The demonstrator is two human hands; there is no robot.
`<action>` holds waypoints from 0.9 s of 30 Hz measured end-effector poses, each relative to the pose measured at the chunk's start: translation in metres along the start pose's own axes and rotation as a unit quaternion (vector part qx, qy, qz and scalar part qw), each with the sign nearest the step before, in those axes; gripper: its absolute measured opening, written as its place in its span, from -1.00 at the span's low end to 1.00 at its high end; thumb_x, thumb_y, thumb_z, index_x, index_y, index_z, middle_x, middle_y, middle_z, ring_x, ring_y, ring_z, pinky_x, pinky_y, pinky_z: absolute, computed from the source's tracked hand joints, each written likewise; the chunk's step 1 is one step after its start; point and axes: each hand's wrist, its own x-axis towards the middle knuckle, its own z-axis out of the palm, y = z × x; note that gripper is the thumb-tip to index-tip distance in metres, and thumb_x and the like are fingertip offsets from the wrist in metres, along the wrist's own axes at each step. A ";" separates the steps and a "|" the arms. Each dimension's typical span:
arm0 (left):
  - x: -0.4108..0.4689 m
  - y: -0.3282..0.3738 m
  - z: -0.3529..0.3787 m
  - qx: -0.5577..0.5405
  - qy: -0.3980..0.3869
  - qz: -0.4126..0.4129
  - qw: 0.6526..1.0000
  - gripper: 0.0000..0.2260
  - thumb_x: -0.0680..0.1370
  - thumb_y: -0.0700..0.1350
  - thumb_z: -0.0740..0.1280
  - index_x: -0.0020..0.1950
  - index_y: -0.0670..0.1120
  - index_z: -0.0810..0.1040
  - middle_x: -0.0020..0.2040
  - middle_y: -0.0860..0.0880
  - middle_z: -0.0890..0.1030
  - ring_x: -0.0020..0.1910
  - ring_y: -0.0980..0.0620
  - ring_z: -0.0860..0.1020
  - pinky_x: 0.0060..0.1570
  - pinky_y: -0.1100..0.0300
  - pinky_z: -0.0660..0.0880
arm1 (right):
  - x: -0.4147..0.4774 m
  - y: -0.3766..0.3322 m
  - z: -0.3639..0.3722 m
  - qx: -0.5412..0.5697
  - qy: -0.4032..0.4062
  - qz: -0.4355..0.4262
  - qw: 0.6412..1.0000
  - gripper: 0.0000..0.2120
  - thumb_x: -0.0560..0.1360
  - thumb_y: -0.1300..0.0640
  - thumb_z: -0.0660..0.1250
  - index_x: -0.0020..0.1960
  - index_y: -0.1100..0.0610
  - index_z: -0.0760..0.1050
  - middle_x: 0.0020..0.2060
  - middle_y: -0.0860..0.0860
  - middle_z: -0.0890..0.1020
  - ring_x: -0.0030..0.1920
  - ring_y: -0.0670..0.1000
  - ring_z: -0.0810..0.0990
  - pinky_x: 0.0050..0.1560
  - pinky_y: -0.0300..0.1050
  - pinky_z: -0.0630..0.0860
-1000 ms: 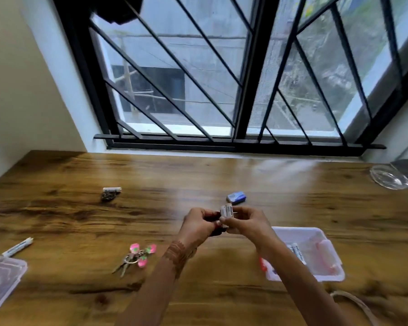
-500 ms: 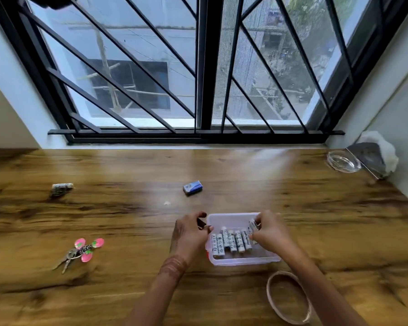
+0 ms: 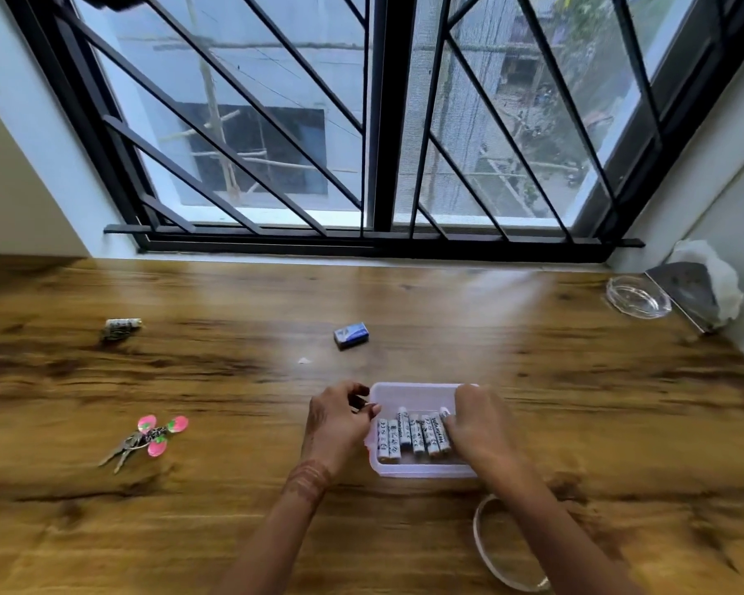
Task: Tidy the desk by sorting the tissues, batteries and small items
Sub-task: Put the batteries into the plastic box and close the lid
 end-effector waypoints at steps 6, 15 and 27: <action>0.002 -0.008 -0.011 0.013 -0.005 -0.010 1.000 -0.72 0.45 -0.08 0.41 0.15 -0.11 0.58 -0.02 -0.06 0.67 -0.16 0.13 0.55 -0.11 0.32 0.46 | 0.009 -0.018 -0.004 0.003 0.033 -0.018 0.999 -0.84 0.53 0.13 0.22 -0.04 0.17 0.53 -0.13 0.11 0.64 -0.11 0.12 0.60 -0.24 -0.12 0.42; 0.015 -0.059 -0.092 0.014 0.071 -0.070 0.995 -0.76 0.46 -0.08 0.40 0.10 -0.12 0.62 -0.02 -0.09 0.68 -0.03 0.02 0.61 -0.05 0.30 0.44 | 0.024 -0.131 -0.004 0.050 0.099 -0.135 0.985 -0.76 0.53 -0.02 0.19 0.00 0.10 0.54 -0.14 0.09 0.65 -0.10 0.14 0.62 -0.25 -0.14 0.36; 0.030 -0.165 -0.225 0.014 0.180 -0.185 0.966 -0.80 0.48 -0.07 0.37 0.05 -0.12 0.63 0.03 -0.09 0.66 0.04 -0.03 0.58 -0.10 0.30 0.38 | 0.077 -0.339 0.061 0.099 -0.023 -0.343 0.934 -0.83 0.52 0.17 0.20 0.04 0.18 0.50 -0.06 0.11 0.60 -0.15 0.13 0.58 -0.22 -0.03 0.52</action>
